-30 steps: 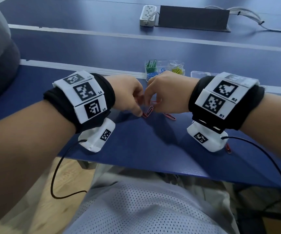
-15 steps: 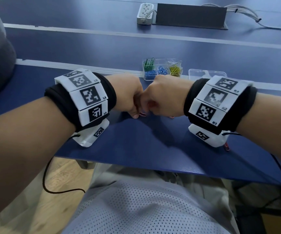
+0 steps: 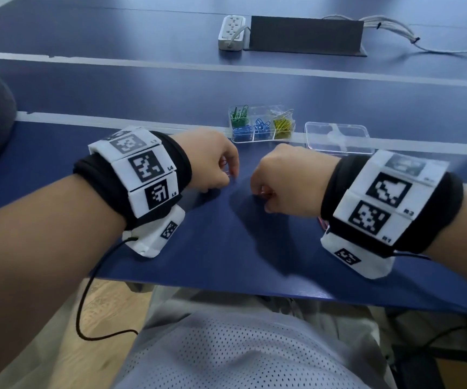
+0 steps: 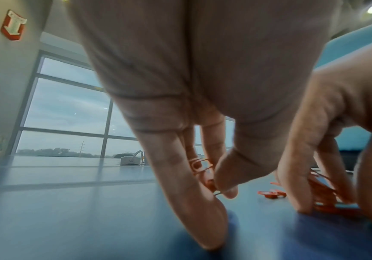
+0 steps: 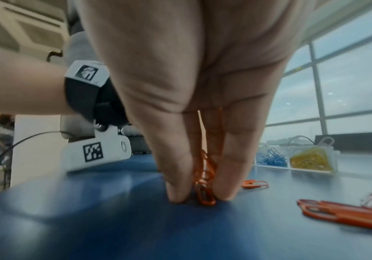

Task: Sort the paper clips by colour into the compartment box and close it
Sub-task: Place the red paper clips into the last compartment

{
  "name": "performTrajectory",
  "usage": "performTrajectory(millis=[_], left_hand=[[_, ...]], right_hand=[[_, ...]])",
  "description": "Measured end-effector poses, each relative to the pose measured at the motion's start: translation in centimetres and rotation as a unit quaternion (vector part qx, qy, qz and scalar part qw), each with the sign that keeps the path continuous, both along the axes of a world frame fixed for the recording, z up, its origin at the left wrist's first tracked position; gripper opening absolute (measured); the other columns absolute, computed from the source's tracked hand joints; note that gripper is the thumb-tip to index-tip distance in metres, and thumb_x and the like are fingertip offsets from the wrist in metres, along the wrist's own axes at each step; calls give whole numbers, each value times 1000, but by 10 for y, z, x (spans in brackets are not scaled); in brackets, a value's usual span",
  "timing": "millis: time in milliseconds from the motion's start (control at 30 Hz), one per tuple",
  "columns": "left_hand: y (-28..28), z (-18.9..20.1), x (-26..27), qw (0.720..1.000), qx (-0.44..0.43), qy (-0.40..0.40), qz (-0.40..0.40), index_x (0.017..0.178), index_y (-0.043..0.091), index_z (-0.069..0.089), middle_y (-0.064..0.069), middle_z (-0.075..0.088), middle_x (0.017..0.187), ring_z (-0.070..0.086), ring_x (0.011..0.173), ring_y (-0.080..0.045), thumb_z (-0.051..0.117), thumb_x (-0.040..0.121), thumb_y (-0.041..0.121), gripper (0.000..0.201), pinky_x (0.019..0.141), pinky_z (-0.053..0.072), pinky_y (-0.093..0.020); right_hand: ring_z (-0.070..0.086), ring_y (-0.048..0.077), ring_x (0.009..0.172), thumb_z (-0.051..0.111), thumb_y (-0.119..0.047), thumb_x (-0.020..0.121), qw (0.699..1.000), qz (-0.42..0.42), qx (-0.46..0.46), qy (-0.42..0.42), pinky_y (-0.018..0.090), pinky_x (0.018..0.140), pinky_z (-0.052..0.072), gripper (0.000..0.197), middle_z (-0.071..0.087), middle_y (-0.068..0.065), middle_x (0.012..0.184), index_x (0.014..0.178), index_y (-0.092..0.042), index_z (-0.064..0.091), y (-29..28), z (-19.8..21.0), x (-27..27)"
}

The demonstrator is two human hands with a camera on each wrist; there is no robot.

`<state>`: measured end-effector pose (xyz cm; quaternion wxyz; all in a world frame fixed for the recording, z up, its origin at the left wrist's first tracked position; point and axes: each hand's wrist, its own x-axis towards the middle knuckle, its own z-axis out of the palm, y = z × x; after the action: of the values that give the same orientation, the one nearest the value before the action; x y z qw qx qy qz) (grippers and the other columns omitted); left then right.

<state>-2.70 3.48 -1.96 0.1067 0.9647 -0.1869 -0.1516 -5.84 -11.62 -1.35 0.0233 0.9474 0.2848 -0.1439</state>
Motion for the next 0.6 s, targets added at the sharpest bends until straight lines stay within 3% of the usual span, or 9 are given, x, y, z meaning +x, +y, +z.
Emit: performTrajectory(millis=[67,167,267,367,467,533,600], left_hand=[[-4,3,4,1000,-12,-4,13,91,25,70,12,54,63,50,64,-8,57,78,12,22,59,41,-18],[-12,7,13,998,-47,-15,37,90,25,68,13,56,64,51,57,-2,55,77,9,24,75,50,-23],[-20,13,27,993,-94,-29,67,95,24,66,2,64,76,54,53,-10,55,80,6,26,79,56,-30],[-26,17,45,990,-105,-44,89,100,21,69,0,63,88,54,62,-14,58,82,7,25,78,51,-27],[-28,18,60,982,-135,-12,135,97,17,72,-5,68,87,61,66,-16,58,82,3,26,77,53,-26],[-28,14,69,973,-163,7,163,95,13,74,-13,73,92,69,79,-25,60,79,-1,25,85,57,-35],[-32,14,76,961,-200,22,192,84,12,73,-17,73,92,72,89,-30,63,75,-3,20,85,57,-43]], right_hand=[[62,33,97,58,-18,82,1000,-7,0,9,27,70,43,20,63,8,94,99,-19,69,0,-2,-1],[62,34,93,55,-12,81,1000,-11,-8,13,28,69,43,22,53,5,85,96,-19,68,0,-3,-3],[62,32,87,56,-10,76,999,-23,-19,13,27,65,41,21,58,5,83,92,-15,69,0,-2,-2],[62,24,80,59,-13,74,998,-63,6,19,26,72,52,23,68,1,80,91,-19,74,-2,8,9],[62,17,69,59,-12,77,987,-150,61,17,30,81,58,24,66,-4,67,91,-21,76,-9,23,36],[62,10,57,59,-10,78,965,-223,134,21,30,82,58,24,69,-2,67,91,-20,76,-14,31,61],[62,9,60,62,-9,76,939,-281,195,14,34,85,58,24,74,1,75,92,-17,77,-18,34,88]])
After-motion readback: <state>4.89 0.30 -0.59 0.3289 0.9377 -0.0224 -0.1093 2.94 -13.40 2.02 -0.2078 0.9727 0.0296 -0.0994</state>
